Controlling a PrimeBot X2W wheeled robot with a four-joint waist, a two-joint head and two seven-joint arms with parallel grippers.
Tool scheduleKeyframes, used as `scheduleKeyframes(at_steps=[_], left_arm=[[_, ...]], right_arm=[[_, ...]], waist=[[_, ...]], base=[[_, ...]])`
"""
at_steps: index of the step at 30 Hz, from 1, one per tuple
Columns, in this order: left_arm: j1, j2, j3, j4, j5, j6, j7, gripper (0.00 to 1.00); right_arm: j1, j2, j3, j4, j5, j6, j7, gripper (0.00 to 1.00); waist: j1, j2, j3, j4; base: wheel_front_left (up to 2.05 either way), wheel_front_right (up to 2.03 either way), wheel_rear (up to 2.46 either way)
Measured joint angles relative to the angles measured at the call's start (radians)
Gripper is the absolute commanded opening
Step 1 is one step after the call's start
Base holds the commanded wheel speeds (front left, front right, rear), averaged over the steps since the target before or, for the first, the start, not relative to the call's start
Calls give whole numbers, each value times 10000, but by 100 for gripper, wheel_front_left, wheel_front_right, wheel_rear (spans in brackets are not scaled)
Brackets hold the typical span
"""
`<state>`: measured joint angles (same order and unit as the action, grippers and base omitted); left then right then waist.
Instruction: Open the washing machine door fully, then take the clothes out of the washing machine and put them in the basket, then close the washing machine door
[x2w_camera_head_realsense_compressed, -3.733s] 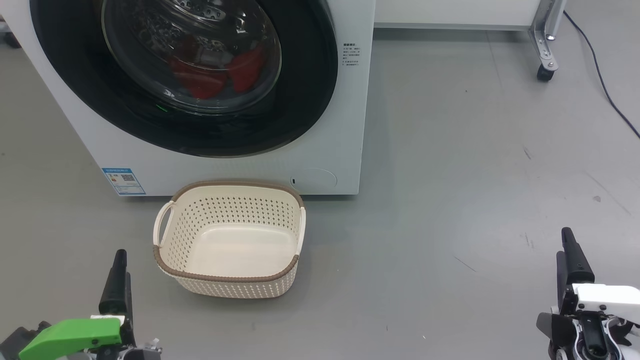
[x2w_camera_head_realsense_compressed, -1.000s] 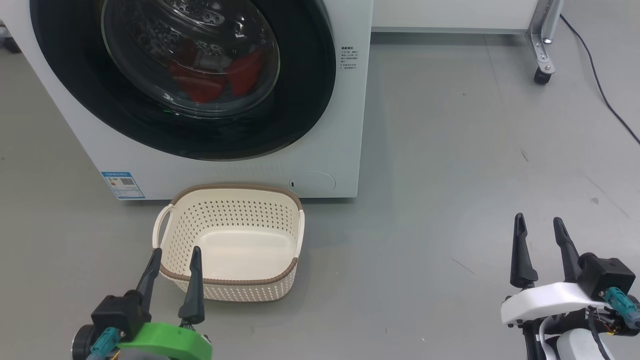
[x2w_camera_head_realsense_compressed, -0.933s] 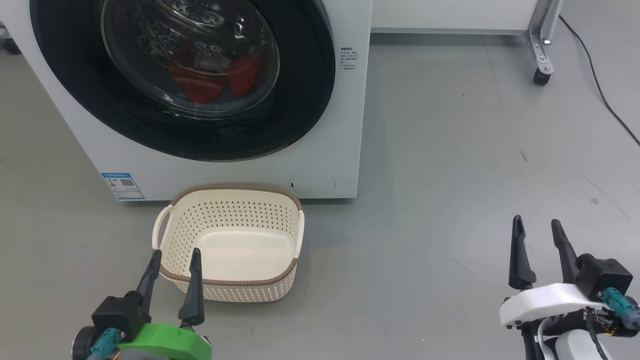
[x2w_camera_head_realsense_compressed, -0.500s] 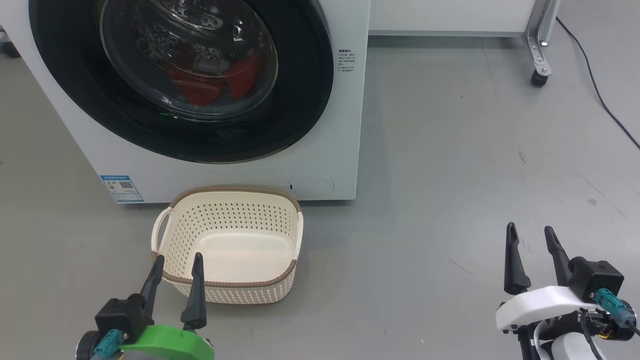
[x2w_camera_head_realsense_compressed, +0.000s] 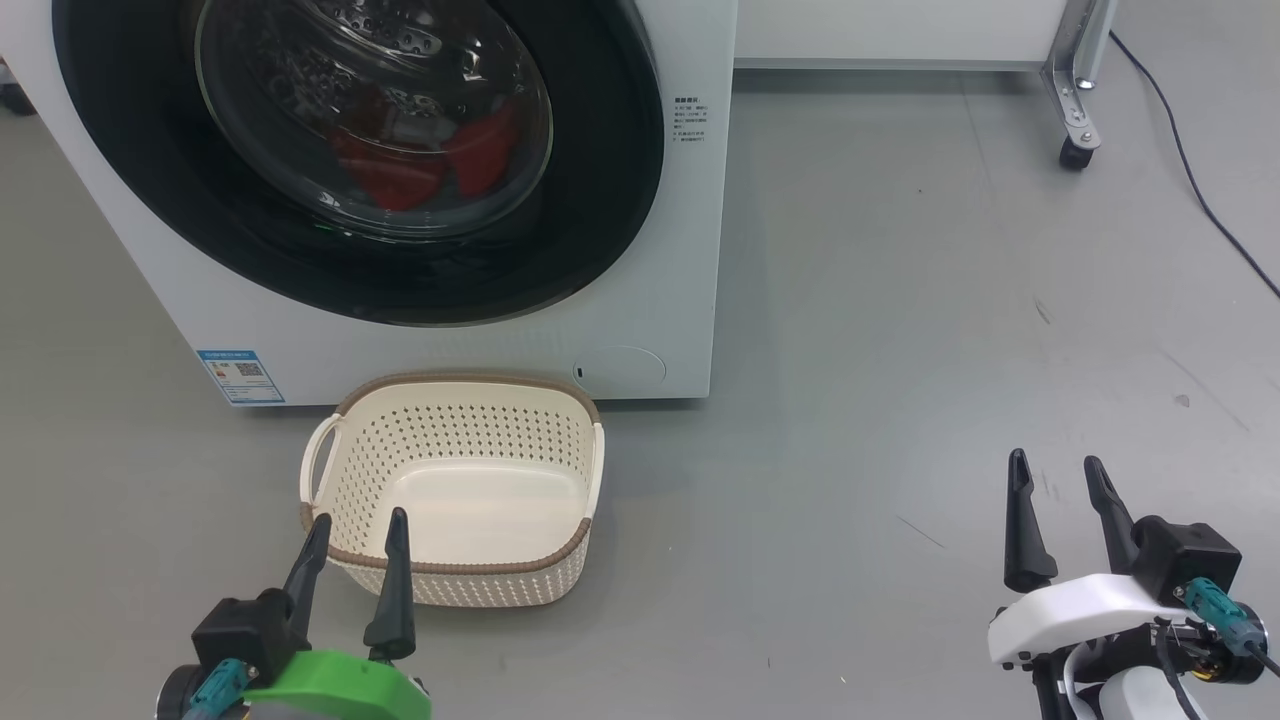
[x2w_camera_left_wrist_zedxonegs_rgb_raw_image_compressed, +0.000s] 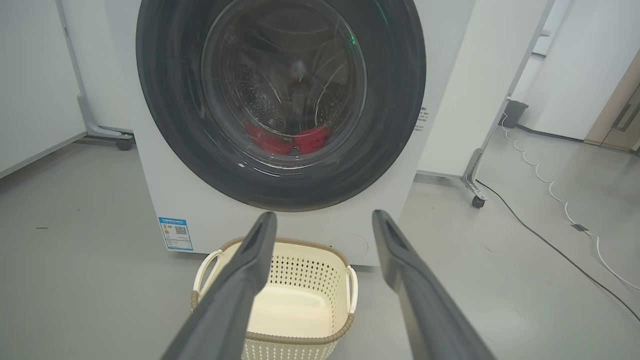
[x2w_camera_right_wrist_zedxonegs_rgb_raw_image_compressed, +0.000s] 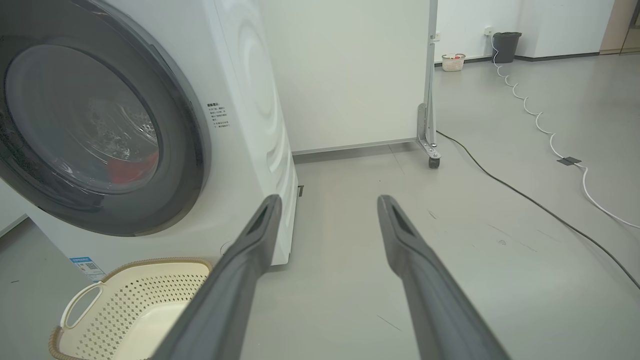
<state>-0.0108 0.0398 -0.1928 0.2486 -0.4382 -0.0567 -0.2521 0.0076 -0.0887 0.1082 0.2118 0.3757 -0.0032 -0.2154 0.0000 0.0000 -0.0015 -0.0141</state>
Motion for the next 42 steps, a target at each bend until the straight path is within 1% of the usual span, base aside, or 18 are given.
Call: scheduleKeyframes(at_steps=[37,42], left_arm=[[-60,0,-77,182,-27,81,0,100],[-94,0,-138,221,182,82,0,100]], right_arm=[[-200,21,125,347,0,6,-12,100],[-200,23,113,385,0,6,-13,100]], waist=[[0,0,109,37],[0,0,141,64]], base=[[0,0,0],[0,0,0]])
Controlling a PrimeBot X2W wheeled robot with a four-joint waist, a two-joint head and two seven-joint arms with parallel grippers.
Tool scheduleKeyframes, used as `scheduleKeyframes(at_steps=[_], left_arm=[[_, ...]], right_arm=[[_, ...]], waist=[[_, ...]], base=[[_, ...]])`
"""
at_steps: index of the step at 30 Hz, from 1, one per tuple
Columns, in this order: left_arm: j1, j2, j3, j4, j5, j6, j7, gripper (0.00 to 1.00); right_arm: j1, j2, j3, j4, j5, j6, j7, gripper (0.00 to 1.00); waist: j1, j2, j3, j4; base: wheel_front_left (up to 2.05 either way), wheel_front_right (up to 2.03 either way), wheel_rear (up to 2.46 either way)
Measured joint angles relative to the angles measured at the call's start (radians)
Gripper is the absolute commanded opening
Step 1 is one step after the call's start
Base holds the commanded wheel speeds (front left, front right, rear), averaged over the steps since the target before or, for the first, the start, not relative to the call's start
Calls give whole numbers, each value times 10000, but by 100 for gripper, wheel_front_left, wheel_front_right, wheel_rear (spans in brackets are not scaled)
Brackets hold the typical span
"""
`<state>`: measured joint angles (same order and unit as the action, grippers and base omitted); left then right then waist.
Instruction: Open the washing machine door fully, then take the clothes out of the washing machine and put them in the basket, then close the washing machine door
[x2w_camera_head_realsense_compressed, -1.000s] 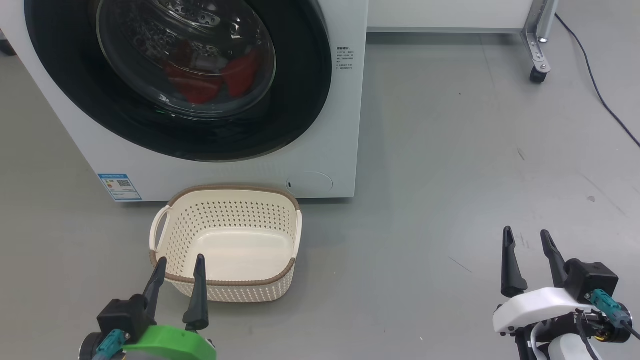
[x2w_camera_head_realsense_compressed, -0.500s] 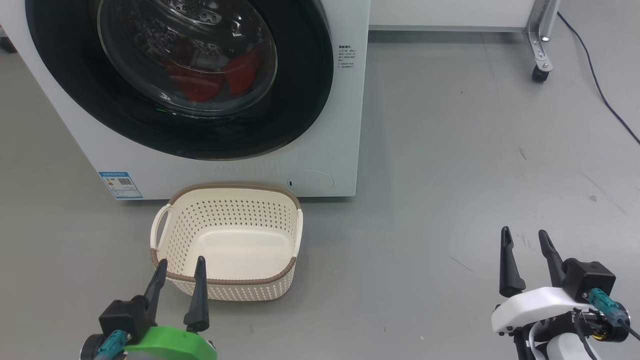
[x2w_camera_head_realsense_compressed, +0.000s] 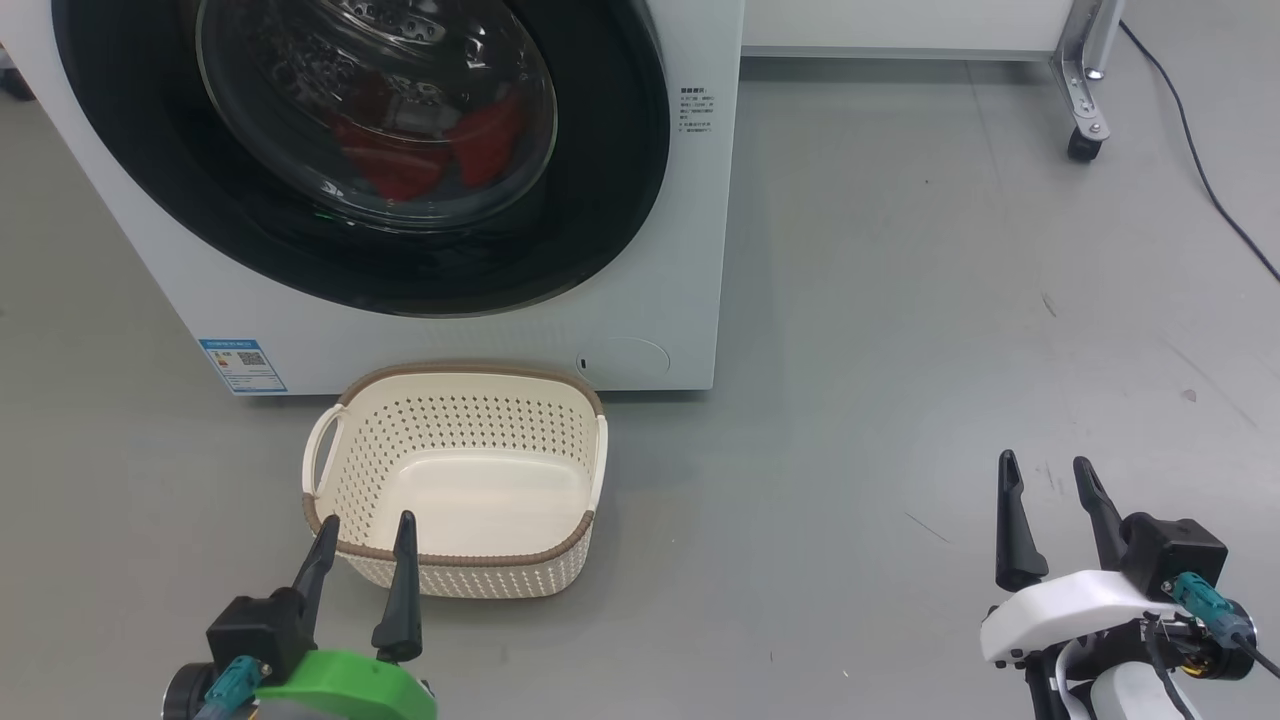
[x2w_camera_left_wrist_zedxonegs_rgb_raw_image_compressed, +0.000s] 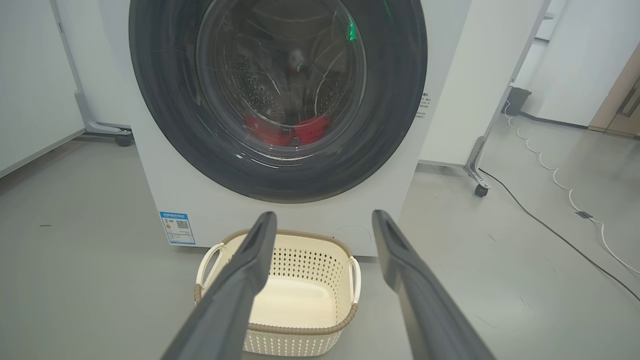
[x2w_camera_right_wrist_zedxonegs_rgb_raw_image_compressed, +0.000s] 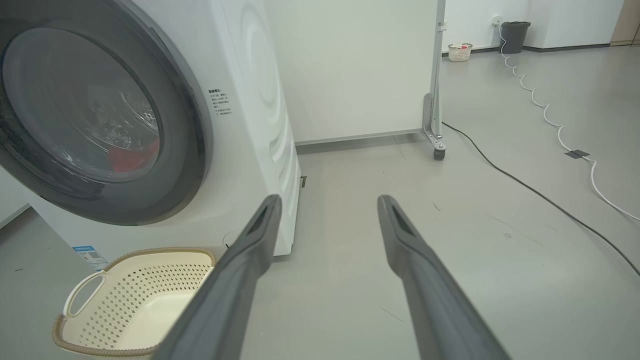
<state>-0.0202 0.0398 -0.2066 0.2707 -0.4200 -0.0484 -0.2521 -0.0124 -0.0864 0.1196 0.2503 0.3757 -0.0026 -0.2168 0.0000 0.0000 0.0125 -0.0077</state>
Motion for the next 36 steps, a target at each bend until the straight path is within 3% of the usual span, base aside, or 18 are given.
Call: scheduleKeyframes(at_steps=[19,20,21,28,36], left_arm=[[-2,0,10,52,-10,0,0,100],[-2,0,6,50,-12,0,0,100],[-2,0,-6,40,-12,0,0,100],[-107,0,-115,-136,-12,0,0,100],[-465,0,-146,-290,-12,-8,0,100]], right_arm=[[-48,23,-2,40,2,0,-90,100],[-53,25,-13,29,6,4,-92,40],[-54,33,-40,-23,33,10,-92,0],[-245,67,-201,-510,198,104,-178,0],[-616,278,-911,-828,1958,456,-178,0]], waist=[[0,0,60,69],[0,0,70,71],[0,0,90,74],[0,0,423,124],[0,0,1074,268]], base=[[0,0,0],[0,0,0],[0,0,0],[0,0,0],[0,0,0]])
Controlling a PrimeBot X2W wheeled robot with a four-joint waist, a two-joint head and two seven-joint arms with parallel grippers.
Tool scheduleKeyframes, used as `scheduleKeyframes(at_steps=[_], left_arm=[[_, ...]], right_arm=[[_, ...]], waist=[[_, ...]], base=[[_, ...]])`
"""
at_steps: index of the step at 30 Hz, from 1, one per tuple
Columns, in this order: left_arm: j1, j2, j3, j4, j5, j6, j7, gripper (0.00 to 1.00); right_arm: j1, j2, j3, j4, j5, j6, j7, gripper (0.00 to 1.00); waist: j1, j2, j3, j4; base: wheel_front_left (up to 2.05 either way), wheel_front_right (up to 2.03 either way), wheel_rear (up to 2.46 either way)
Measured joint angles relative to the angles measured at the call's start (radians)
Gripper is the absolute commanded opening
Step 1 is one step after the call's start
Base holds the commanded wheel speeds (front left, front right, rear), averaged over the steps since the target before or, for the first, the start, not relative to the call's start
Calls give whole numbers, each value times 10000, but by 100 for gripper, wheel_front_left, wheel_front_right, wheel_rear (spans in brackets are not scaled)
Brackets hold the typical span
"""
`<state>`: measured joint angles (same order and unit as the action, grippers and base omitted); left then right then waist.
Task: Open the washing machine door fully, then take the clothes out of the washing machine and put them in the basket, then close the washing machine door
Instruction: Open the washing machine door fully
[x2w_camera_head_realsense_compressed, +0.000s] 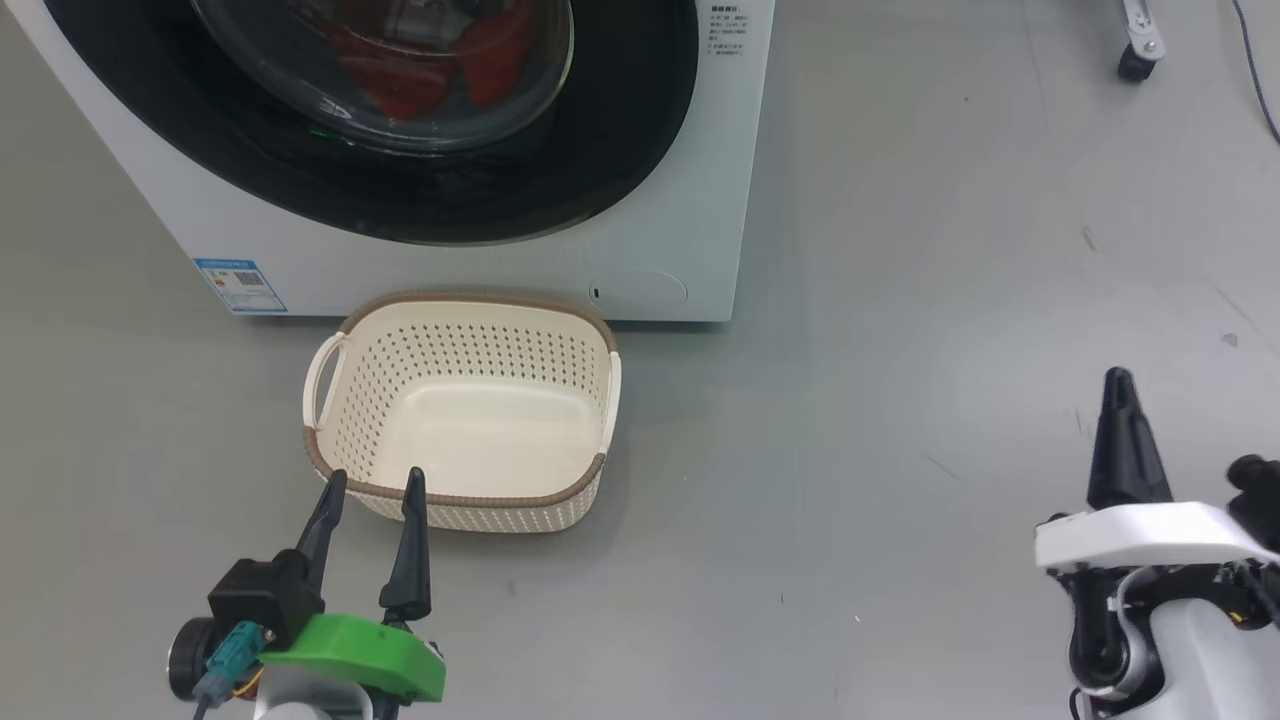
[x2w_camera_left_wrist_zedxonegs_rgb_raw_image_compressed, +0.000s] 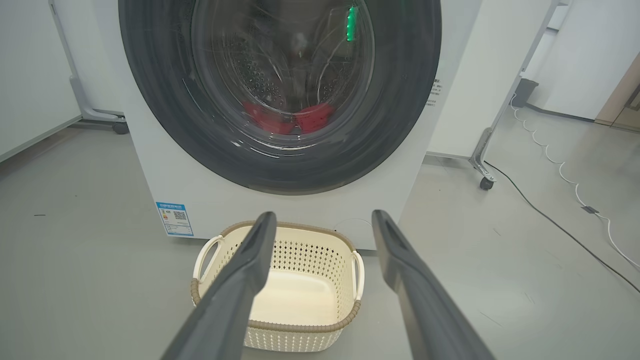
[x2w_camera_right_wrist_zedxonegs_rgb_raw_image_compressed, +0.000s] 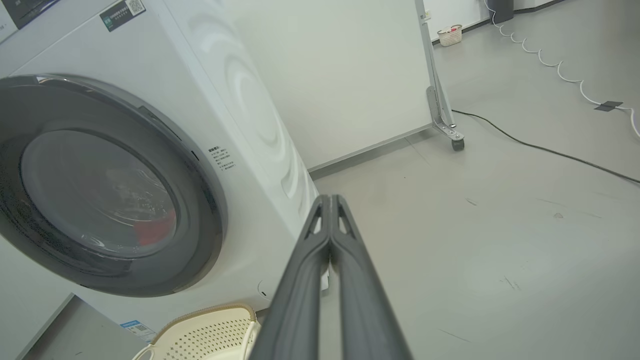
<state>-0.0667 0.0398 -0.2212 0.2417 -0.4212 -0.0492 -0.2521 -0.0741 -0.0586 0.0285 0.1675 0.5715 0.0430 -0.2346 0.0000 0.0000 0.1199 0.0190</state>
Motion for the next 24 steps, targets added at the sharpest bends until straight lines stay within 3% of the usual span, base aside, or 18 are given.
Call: scheduleKeyframes(at_steps=[7,11,19,24], left_arm=[[-475,-2,-119,-111,0,-15,0,100],[-700,-2,-268,-153,-2,-92,0,100],[-1263,-12,-556,-215,-138,-188,0,100],[-1516,-17,-677,-238,-280,-192,0,100]], right_arm=[[-938,144,-1172,-295,2708,130,443,0],[-1675,136,-1546,-395,3641,169,938,0],[-3235,19,-1919,-591,4658,36,1996,0],[-4185,-844,-1948,-692,4312,-211,2447,0]], waist=[[0,0,668,223],[0,0,1061,384],[0,0,1821,789],[0,0,2265,1061]], base=[[0,0,0],[0,0,0],[0,0,0],[0,0,0]])
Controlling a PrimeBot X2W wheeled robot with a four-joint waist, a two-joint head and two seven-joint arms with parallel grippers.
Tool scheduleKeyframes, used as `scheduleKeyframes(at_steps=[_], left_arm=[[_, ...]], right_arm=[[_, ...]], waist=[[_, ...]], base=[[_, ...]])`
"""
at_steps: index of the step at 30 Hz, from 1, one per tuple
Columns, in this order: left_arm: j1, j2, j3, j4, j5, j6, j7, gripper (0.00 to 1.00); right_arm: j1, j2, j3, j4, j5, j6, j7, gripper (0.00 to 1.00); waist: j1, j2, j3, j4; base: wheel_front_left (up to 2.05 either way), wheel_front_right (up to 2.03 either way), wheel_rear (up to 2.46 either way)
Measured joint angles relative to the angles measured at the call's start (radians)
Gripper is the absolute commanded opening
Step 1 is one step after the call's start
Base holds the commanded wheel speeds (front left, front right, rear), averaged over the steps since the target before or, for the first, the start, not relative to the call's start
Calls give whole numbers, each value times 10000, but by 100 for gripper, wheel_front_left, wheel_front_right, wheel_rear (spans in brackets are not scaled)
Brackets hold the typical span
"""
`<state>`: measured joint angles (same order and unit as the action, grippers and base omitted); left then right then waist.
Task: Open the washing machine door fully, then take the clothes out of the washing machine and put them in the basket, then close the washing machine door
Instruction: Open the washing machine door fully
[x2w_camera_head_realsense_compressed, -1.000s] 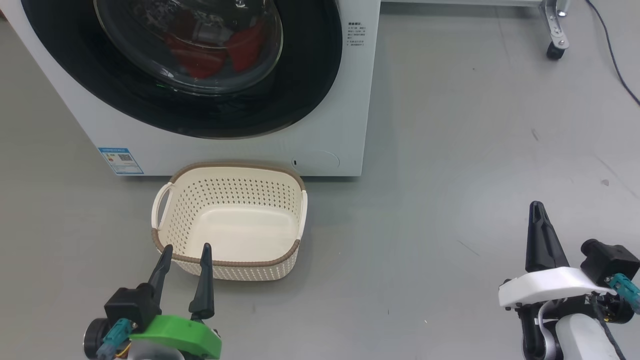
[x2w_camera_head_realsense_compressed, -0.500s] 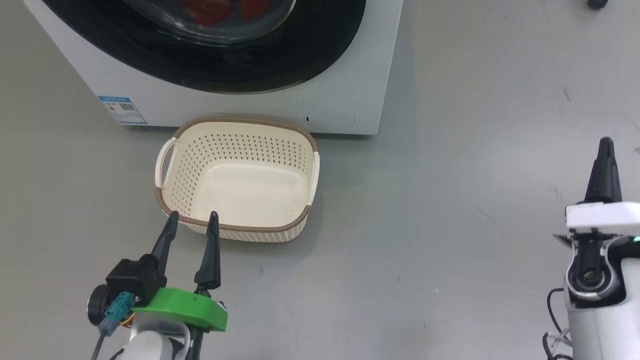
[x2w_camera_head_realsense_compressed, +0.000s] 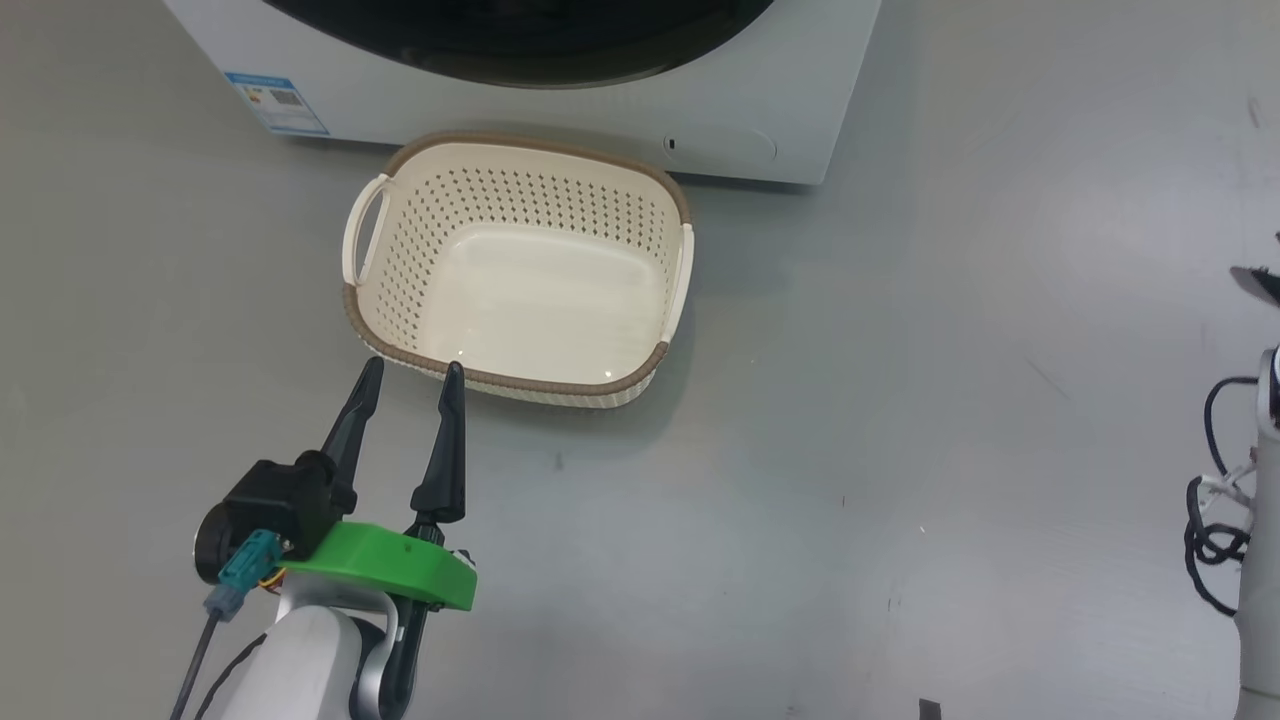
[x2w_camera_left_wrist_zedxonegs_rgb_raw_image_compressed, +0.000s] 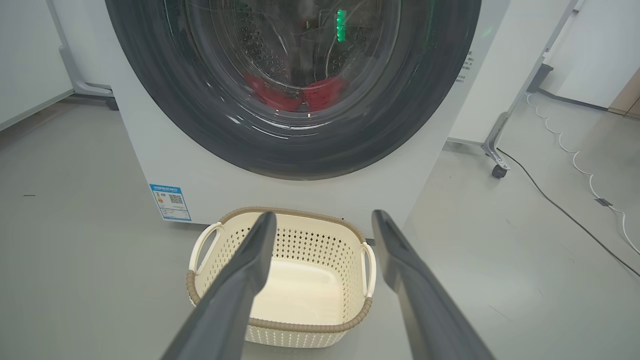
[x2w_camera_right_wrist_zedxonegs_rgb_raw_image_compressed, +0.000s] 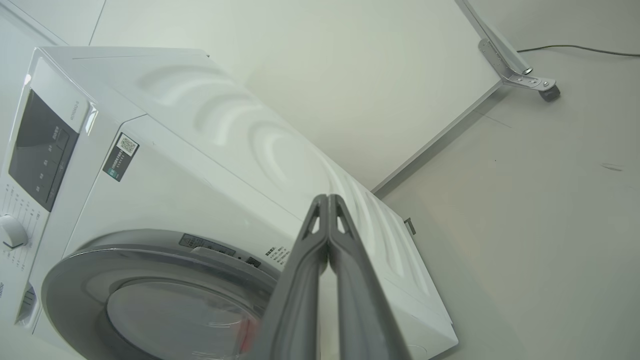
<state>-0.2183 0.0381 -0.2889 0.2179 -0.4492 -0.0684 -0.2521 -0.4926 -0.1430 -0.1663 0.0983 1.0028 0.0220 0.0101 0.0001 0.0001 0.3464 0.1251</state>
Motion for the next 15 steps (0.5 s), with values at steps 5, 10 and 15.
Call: scheduleKeyframes(at_steps=[5,10,15], left_arm=[[-203,-2,-142,-35,-105,-38,0,100],[-647,-12,-359,-98,-265,-77,0,100],[-849,-19,-397,-138,-359,-84,0,100]], right_arm=[[-961,-163,-36,-56,115,-284,458,0],[-2106,-343,-48,-17,451,-671,1051,0],[-2897,-499,336,96,456,-803,1586,0]], waist=[[0,0,427,243],[0,0,936,539],[0,0,1265,758]], base=[[0,0,0],[0,0,0],[0,0,0]])
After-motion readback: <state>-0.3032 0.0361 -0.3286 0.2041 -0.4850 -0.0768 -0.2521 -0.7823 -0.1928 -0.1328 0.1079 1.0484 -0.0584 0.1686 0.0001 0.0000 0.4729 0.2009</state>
